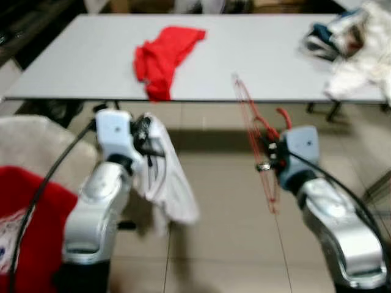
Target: Hang hanger
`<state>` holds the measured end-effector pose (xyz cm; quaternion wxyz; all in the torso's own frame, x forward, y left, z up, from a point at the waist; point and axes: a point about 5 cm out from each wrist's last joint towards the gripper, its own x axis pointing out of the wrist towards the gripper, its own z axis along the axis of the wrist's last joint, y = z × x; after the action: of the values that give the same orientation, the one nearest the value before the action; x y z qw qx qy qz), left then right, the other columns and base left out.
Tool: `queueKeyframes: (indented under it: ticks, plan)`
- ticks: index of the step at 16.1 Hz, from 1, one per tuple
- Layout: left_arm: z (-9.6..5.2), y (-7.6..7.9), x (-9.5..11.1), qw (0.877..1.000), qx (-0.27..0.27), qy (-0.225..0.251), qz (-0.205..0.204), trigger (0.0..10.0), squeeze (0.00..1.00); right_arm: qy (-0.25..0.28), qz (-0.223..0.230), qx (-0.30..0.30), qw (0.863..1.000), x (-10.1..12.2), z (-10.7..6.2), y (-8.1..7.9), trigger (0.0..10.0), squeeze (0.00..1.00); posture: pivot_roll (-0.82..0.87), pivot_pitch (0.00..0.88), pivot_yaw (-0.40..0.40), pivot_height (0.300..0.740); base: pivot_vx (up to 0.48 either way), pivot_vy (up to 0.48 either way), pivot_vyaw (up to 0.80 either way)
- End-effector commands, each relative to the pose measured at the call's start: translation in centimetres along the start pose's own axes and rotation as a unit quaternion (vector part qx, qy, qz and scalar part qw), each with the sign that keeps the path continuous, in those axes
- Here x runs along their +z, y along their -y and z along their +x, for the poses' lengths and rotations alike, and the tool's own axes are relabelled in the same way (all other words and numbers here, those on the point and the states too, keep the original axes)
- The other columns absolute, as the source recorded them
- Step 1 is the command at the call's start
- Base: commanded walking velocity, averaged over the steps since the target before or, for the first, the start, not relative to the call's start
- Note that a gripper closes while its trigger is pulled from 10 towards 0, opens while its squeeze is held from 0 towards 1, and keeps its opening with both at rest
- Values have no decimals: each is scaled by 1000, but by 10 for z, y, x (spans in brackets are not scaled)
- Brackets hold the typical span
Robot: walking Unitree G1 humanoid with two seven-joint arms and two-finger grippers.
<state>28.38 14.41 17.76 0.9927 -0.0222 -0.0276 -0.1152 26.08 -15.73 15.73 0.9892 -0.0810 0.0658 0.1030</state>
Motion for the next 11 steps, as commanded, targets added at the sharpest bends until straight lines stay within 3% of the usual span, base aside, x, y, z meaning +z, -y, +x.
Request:
queueKeyframes:
  ticks: [1,2,4,11]
  plan:
    - [-5,-9,3,1000,16,9,8,10000,0,5,0,15,1000,3,3,-6,10000,0,-126,36,49,740,401,0,800]
    - [-5,-10,3,1000,16,9,8,10000,0,8,2,14,1000,3,3,-6,10000,0,-127,34,47,740,398,0,800]
    - [-6,-9,3,1000,15,8,8,10000,0,16,14,9,1000,6,4,-4,10000,0,-133,29,46,740,401,0,0]
    - [-5,-10,2,1000,13,10,8,10000,0,30,-6,33,999,9,3,-7,10000,0,-142,16,45,740,403,0,0]
